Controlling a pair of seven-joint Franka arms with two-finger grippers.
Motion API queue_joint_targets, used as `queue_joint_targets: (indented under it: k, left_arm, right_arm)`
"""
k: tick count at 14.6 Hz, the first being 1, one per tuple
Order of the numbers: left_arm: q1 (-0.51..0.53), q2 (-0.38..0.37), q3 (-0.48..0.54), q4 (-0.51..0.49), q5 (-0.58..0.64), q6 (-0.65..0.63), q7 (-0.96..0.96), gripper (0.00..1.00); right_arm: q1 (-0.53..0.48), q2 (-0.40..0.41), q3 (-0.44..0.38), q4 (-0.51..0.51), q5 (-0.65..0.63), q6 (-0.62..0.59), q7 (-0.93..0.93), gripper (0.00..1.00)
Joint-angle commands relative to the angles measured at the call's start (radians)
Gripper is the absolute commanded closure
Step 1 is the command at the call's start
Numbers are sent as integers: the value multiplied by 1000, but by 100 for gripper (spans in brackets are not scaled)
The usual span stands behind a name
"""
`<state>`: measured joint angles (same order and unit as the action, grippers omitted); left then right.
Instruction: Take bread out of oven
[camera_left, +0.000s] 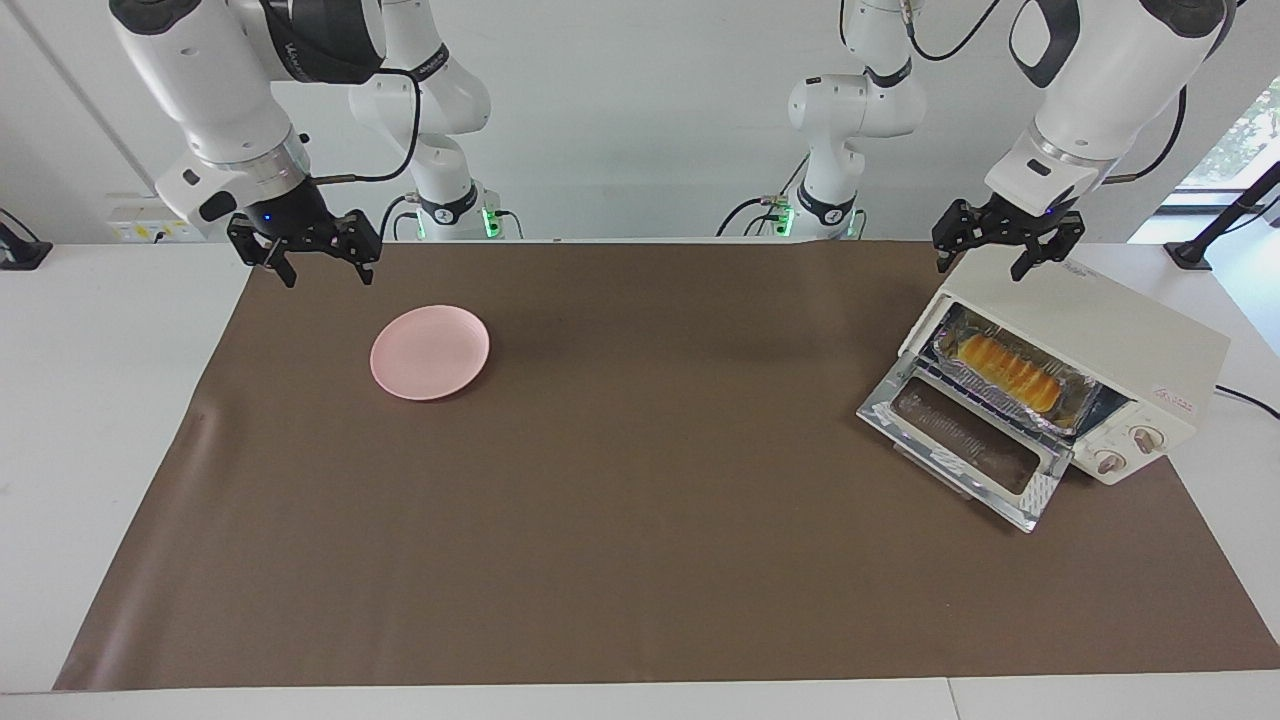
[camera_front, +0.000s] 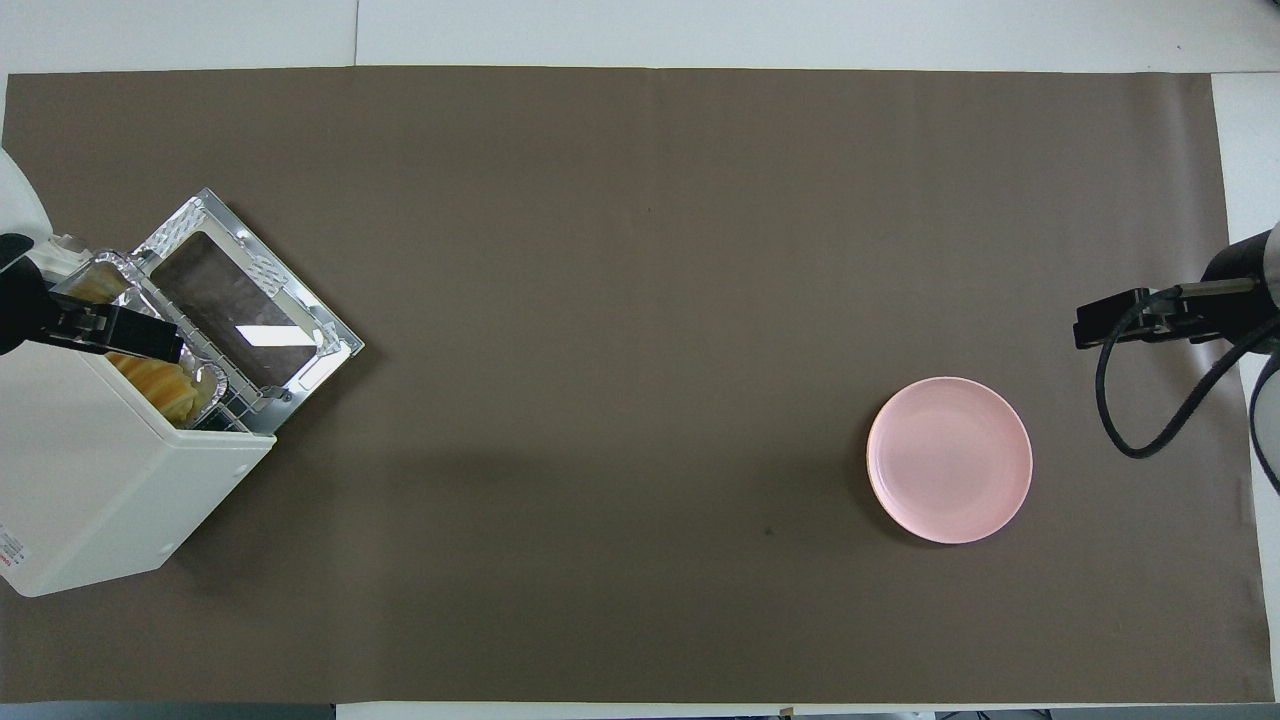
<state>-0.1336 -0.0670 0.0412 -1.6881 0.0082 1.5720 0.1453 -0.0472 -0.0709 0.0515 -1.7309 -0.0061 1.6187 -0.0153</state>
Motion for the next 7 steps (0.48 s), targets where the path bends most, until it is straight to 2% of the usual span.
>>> queue_joint_targets:
  k: [1,7]
  left_arm:
    - [6,-25,-6,-28,4,17,14,0]
    - [2,-25,-1,-28,4,5,14,0]
  right_arm:
    - [-14,-9,8,-3,0,-13,-18,0]
    - [-14,-9,8,-1,0,-11,-18,0]
